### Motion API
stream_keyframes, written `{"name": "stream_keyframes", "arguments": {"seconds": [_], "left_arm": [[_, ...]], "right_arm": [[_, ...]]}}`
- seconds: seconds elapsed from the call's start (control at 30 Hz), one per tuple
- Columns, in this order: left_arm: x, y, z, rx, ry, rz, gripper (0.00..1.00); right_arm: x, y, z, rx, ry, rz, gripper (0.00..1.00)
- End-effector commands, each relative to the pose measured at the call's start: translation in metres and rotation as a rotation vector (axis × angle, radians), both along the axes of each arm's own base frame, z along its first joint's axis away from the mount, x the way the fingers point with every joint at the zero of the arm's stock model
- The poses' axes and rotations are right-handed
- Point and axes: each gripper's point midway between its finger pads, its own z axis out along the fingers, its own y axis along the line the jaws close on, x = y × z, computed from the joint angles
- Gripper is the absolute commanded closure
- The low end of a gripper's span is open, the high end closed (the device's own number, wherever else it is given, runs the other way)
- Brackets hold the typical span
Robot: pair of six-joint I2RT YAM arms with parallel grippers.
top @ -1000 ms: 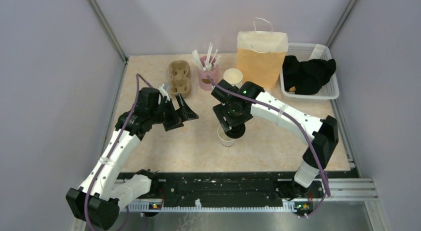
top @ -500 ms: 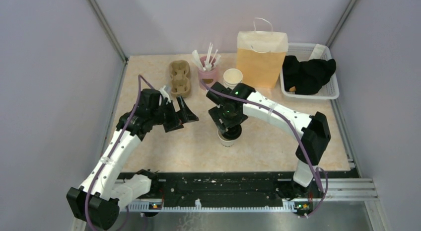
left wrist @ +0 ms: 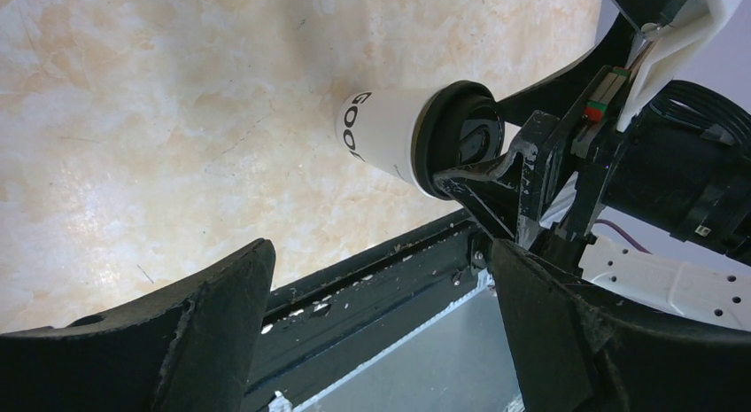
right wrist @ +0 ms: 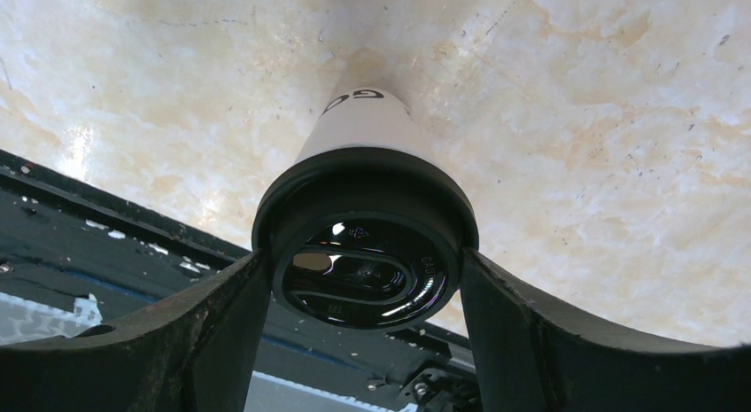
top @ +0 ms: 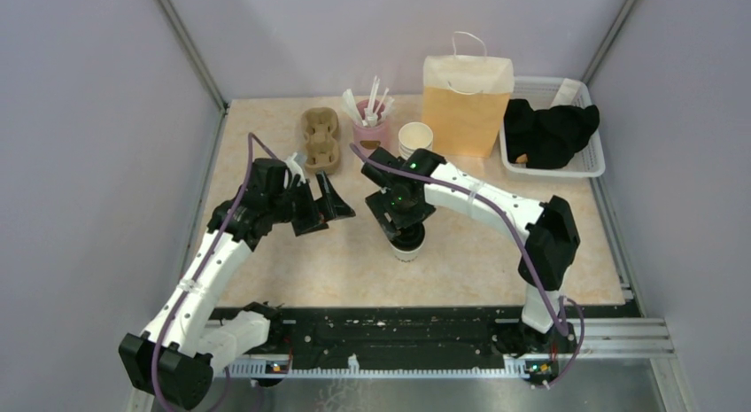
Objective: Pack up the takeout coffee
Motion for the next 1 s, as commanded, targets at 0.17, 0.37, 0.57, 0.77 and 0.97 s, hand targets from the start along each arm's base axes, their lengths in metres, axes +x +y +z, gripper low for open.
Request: {"name": "stream_keyframes", "arguments": {"seconds": [0.17, 0.37, 0.57, 0.77, 0.97], "left_arm": [[0.003, 0.0, 0.005, 0.005, -0.041, -0.022, 0.02], [0.002, 0.0, 0.005, 0.005, -0.041, -0.021, 0.02], [0.003, -0.002, 0.006, -0.001, -0.039, -0.026, 0.02], [0.003, -0.002, 0.005, -0.003, -0.033, -0.026, 0.02], [0.003, -0.003, 0.006, -0.005, -0.037, -0.032, 0.02]], "right_arm": [[0.002, 0.01, 0.007, 0.032, -0.024, 0.02, 0.25], [0.001, 0.008, 0.007, 0.02, -0.018, 0.019, 0.25], [-0.002, 0.007, 0.008, 0.01, -0.015, 0.02, 0.24], [-0.005, 0.006, 0.003, 0.007, -0.008, 0.019, 0.24], [-0.003, 0.01, -0.001, 0.009, -0.009, 0.02, 0.22]]}}
